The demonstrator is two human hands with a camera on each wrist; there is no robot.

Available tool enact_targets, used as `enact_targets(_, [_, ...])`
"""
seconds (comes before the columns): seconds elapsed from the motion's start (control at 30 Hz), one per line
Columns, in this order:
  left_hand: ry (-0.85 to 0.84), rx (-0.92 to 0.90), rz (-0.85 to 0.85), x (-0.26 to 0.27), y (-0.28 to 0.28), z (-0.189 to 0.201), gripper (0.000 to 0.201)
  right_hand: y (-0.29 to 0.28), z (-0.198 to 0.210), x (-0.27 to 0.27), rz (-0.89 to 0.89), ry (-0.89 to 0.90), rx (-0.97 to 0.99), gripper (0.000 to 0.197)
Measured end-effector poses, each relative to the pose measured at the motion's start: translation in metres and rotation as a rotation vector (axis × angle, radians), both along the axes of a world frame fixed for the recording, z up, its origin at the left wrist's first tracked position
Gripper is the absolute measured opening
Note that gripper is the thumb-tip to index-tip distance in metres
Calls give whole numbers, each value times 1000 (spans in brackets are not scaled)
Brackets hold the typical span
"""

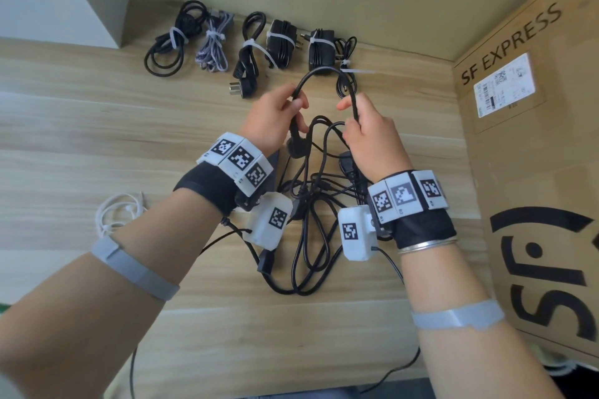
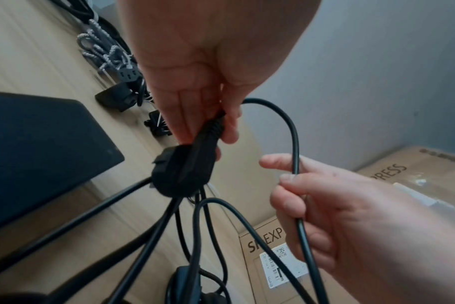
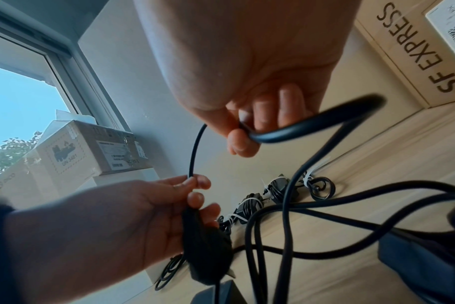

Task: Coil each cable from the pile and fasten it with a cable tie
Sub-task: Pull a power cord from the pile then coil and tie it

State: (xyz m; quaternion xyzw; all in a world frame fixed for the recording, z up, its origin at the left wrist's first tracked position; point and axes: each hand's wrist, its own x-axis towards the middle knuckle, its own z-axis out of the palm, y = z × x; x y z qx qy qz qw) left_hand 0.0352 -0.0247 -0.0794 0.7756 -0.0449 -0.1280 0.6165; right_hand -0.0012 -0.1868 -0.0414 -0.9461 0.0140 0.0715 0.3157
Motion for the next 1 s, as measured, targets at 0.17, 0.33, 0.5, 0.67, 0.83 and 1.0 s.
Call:
enact_targets(0.17, [88, -317, 123, -3, 1, 3, 29, 2, -5, -1, 17, -35, -21, 24])
enact_targets(0.33, [267, -292, 93, -3, 1, 7, 29, 8, -10, -1, 27, -35, -1, 27])
enact_targets(0.5, [451, -294, 70, -8, 2, 3, 31, 15, -16, -7, 51, 12, -10, 25])
enact_targets(0.67, [401, -349, 89, -10, 2, 4, 24, 17, -16, -10, 39, 28, 21, 26])
enact_targets(0.83, [282, -357, 16, -15, -2, 7, 31, 33, -11, -10, 94, 92, -17, 30])
enact_targets(1.0, [166, -190, 145, -15, -6, 7, 22, 45, -7, -5, 227, 79, -227, 36])
